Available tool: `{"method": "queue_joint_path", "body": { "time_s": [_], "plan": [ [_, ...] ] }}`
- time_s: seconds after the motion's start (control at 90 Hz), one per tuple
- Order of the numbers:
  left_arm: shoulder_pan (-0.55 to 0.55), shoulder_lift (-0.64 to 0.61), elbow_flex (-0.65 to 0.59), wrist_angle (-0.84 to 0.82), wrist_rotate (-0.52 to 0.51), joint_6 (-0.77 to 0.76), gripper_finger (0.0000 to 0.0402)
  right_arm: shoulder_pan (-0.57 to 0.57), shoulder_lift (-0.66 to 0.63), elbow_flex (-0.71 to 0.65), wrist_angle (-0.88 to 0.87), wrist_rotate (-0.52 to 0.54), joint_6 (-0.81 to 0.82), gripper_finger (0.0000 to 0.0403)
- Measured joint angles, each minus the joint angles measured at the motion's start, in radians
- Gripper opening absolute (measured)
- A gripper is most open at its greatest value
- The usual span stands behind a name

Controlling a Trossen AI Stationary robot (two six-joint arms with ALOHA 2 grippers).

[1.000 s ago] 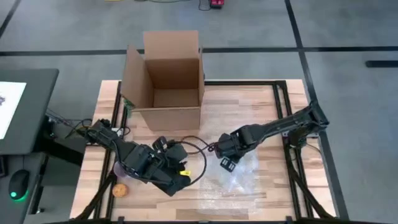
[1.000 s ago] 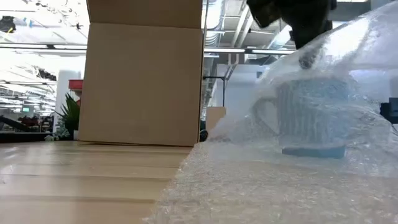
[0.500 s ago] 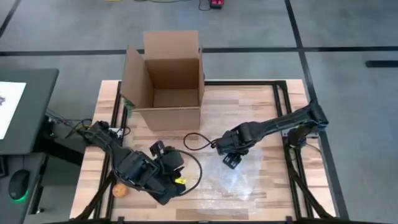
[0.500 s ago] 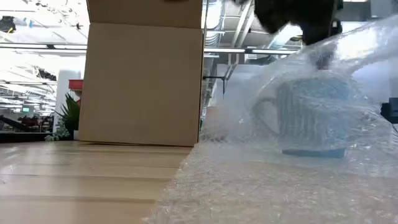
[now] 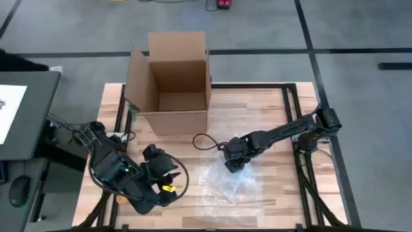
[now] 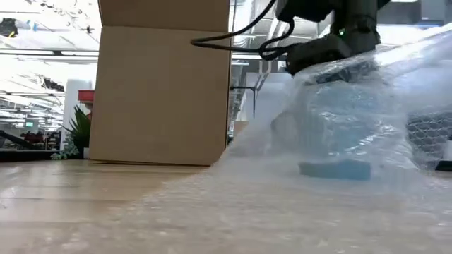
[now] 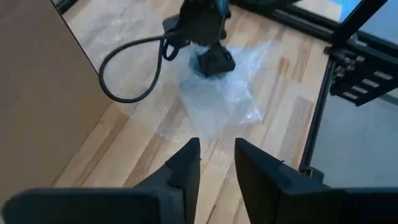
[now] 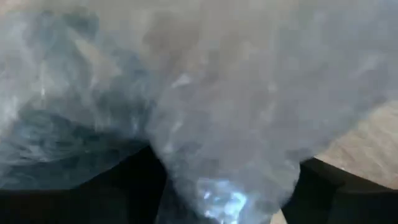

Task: Wrap mug
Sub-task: Put the wrapped blue mug into the box

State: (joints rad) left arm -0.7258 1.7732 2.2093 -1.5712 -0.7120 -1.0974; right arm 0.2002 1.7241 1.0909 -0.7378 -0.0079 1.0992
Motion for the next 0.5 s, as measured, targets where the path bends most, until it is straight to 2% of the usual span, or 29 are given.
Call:
{"method": "queue_joint_path", "body": {
  "time_s": [0.156,0.3,0.389,0.5],
  "plan": [
    [0.007,-0.014,0.0,0.0,-0.026,-0.002,0.007,0.0,0.0,-0.051,0.051,0.007,-0.006,0.0113],
    [0.026,-0.032,0.0,0.0,-0.058,-0.021,0.0064,-0.001,-0.008,-0.055,0.027,0.009,-0.069,0.0027],
    [0.035,-0.055,0.0,0.0,-0.101,-0.041,0.0058,0.0,-0.037,-0.044,0.0,0.01,-0.105,0.0024],
    [0.038,-0.09,0.0,0.007,-0.165,-0.041,0.0051,-0.005,-0.11,-0.021,-0.133,0.007,-0.145,0.0024]
  ]
}}
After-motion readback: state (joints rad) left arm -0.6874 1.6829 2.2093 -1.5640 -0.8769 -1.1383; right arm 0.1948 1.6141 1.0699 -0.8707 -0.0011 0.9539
